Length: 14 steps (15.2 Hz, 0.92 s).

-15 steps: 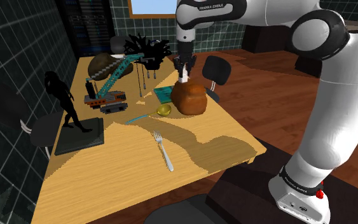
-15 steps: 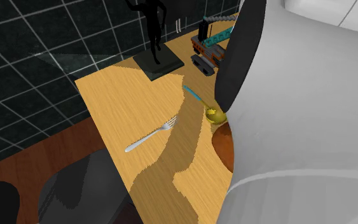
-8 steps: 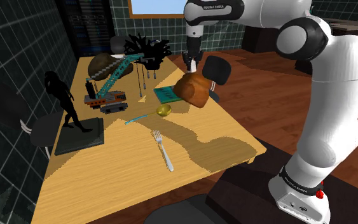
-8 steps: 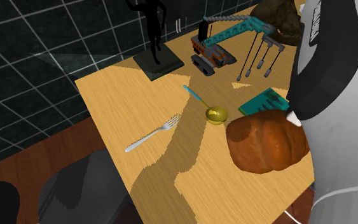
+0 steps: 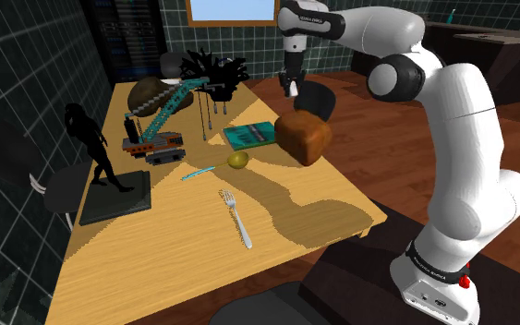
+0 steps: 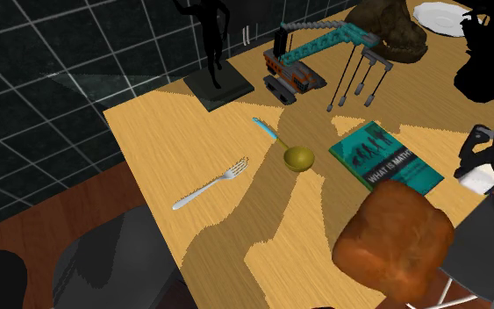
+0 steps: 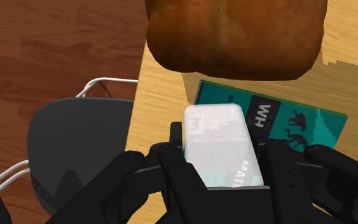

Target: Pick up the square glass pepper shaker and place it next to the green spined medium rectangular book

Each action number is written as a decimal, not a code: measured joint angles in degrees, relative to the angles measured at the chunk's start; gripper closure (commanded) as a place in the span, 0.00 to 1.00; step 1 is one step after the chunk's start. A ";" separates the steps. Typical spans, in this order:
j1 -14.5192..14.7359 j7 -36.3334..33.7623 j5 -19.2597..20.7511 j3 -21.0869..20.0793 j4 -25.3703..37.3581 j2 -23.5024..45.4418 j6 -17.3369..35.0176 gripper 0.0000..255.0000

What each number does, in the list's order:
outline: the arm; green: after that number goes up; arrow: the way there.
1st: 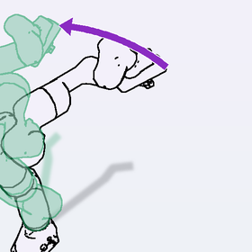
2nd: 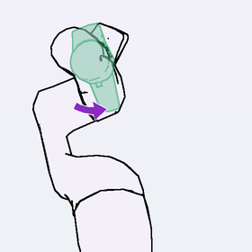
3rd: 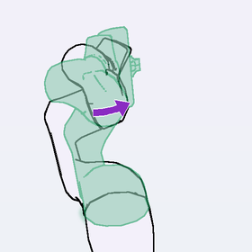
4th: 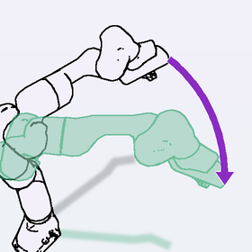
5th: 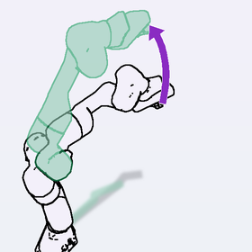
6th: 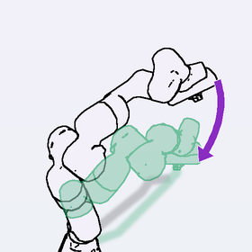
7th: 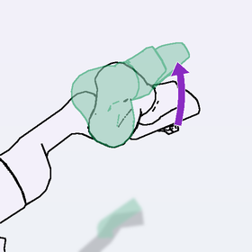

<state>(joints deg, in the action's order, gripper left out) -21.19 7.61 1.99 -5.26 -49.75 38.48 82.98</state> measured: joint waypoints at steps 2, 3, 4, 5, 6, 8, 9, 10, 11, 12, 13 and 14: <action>-0.92 1.23 0.06 0.29 1.80 1.64 -0.38 1.00; -1.19 1.45 0.02 0.32 0.08 1.13 0.81 1.00; -1.33 1.56 0.00 0.33 -1.43 0.72 1.91 1.00; -1.40 1.59 -0.02 0.32 -2.62 0.43 2.82 1.00; -1.45 1.61 -0.03 0.32 -3.49 0.31 3.58 1.00; -1.58 1.65 -0.07 0.31 -6.10 -0.30 5.56 1.00; -1.56 1.55 -0.08 0.29 -7.55 -0.70 6.61 1.00; -1.69 1.66 -0.10 0.30 -8.91 -0.95 7.71 1.00; -1.72 1.68 -0.08 0.32 -9.43 -0.76 8.44 1.00; -1.73 1.66 -0.08 0.32 -10.11 -0.77 9.09 1.00; -1.82 1.72 -0.10 0.33 -11.23 -0.98 10.01 1.00; -1.83 1.70 -0.09 0.33 -12.05 -1.01 10.80 1.00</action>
<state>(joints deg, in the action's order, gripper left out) -23.02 9.31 1.90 -4.93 -61.79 37.47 93.77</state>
